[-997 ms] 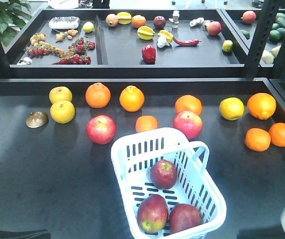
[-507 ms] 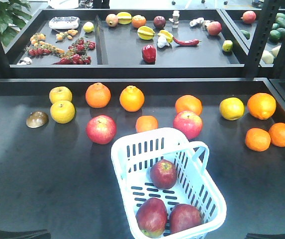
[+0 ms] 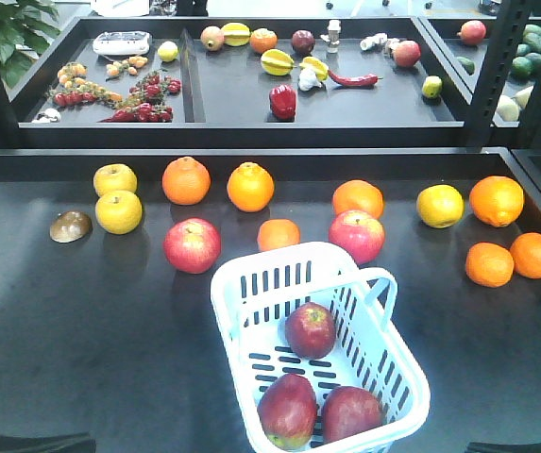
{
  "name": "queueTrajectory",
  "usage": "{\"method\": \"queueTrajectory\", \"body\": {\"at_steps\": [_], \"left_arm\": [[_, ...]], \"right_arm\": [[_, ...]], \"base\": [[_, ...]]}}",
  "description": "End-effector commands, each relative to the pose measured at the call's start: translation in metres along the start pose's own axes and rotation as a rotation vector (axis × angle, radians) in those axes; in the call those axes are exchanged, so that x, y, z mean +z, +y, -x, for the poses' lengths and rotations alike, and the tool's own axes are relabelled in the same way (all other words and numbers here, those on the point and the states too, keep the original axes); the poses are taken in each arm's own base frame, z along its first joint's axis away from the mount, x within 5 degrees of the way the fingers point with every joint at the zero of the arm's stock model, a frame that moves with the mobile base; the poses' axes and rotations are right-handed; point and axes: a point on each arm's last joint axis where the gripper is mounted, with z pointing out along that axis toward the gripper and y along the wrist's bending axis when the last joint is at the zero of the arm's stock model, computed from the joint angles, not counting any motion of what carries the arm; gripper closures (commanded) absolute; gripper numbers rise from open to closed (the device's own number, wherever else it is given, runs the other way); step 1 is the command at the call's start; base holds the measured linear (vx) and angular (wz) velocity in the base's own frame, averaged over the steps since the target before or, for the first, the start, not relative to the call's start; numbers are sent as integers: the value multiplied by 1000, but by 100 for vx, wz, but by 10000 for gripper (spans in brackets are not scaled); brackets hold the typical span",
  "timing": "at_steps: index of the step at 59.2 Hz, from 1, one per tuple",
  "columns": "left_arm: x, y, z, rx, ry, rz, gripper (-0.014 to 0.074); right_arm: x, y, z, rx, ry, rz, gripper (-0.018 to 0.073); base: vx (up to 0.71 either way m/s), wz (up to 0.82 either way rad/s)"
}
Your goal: Pick three apples into basket with both arms
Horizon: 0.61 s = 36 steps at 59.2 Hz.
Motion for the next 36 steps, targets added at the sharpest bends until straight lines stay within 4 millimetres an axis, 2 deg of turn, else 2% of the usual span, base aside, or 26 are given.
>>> {"method": "queueTrajectory", "body": {"at_steps": [1, 26, 31, 36], "left_arm": [[-3, 1, 13, -23, -86, 25, 603], [-4, 7, 20, -38, -166, 94, 603], [-3, 10, 15, -37, -141, 118, 603], [2, 17, -1, -92, -108, 161, 603]], "right_arm": [[-5, -2, 12, 5, -72, -23, 565], [-5, -2, 12, 6, -72, -22, 565], [-5, -2, 12, 6, -72, -22, 565], [-5, -2, 12, 6, -72, -22, 565]], "base": [[0, 0], [0, 0], [0, 0], [0, 0]]}}
